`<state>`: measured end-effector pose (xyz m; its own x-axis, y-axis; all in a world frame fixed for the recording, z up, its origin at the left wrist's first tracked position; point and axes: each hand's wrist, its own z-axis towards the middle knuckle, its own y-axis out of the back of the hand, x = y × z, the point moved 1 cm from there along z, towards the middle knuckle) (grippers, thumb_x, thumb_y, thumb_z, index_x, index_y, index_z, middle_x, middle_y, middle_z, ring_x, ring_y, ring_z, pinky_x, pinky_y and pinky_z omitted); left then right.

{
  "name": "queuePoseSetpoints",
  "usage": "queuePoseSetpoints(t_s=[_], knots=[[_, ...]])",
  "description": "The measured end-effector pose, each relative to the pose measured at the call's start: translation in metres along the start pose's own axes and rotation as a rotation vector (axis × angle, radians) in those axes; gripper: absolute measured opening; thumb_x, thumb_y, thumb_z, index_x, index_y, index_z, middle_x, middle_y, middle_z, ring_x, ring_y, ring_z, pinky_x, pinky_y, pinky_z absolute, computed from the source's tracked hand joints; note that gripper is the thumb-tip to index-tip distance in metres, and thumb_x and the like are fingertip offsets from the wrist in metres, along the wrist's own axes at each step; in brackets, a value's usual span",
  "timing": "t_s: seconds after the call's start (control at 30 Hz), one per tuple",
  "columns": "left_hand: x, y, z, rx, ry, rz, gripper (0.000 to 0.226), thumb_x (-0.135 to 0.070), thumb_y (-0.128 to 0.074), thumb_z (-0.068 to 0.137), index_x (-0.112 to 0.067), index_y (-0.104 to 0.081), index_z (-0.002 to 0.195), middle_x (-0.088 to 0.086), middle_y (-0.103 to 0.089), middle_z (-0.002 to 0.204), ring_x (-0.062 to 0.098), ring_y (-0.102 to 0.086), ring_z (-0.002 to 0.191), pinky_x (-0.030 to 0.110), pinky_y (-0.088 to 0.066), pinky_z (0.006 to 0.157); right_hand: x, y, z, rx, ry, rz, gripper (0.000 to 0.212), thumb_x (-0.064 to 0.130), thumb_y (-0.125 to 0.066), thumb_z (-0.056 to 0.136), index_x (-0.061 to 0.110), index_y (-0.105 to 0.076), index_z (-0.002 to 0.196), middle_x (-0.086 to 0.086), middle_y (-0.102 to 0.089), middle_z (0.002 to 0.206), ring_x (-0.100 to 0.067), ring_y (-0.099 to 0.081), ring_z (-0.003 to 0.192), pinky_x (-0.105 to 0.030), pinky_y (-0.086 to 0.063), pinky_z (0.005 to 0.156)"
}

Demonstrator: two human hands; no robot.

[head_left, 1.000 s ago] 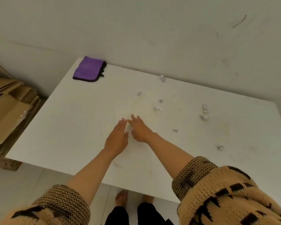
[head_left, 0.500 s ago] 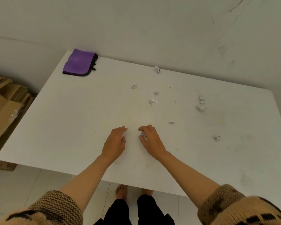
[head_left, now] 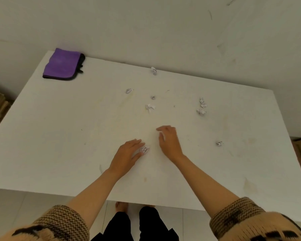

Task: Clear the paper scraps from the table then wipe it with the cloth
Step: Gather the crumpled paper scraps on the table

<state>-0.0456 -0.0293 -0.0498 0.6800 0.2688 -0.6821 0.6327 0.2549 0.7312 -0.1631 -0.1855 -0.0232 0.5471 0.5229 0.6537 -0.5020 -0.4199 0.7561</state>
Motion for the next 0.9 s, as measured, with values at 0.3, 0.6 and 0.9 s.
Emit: queuePoseSetpoints(t_s=[0.3, 0.6, 0.9], knots=[[-0.014, -0.007, 0.008, -0.013, 0.109, -0.219, 0.034, -0.007, -0.065, 0.085, -0.012, -0.062, 0.118, -0.004, -0.057, 0.101, 0.009, -0.057, 0.085, 0.006, -0.042, 0.079, -0.031, 0.003, -0.006, 0.111, -0.081, -0.077, 0.032, -0.009, -0.045, 0.087, -0.001, -0.064, 0.111, -0.014, -0.06, 0.106, -0.028, -0.047, 0.102, -0.013, -0.028, 0.082], [-0.03, -0.026, 0.004, 0.0, 0.094, -0.22, 0.026, -0.011, -0.066, 0.085, -0.008, -0.066, 0.111, 0.001, -0.06, 0.096, 0.012, -0.062, 0.086, 0.009, -0.046, 0.08, -0.015, -0.007, -0.047, 0.19, -0.012, 0.146, 0.022, 0.002, -0.054, 0.088, 0.009, -0.067, 0.105, -0.004, -0.064, 0.103, -0.015, -0.054, 0.098, -0.011, -0.039, 0.081], [-0.032, -0.009, 0.046, -0.165, 0.112, -0.11, 0.015, -0.015, -0.06, 0.089, -0.01, -0.066, 0.102, 0.001, -0.057, 0.097, 0.013, -0.056, 0.085, 0.012, -0.043, 0.078, -0.034, 0.017, 0.02, 0.142, 0.047, -0.046, 0.031, 0.002, -0.049, 0.086, 0.008, -0.062, 0.114, -0.008, -0.061, 0.117, -0.025, -0.049, 0.111, -0.028, -0.036, 0.093]])
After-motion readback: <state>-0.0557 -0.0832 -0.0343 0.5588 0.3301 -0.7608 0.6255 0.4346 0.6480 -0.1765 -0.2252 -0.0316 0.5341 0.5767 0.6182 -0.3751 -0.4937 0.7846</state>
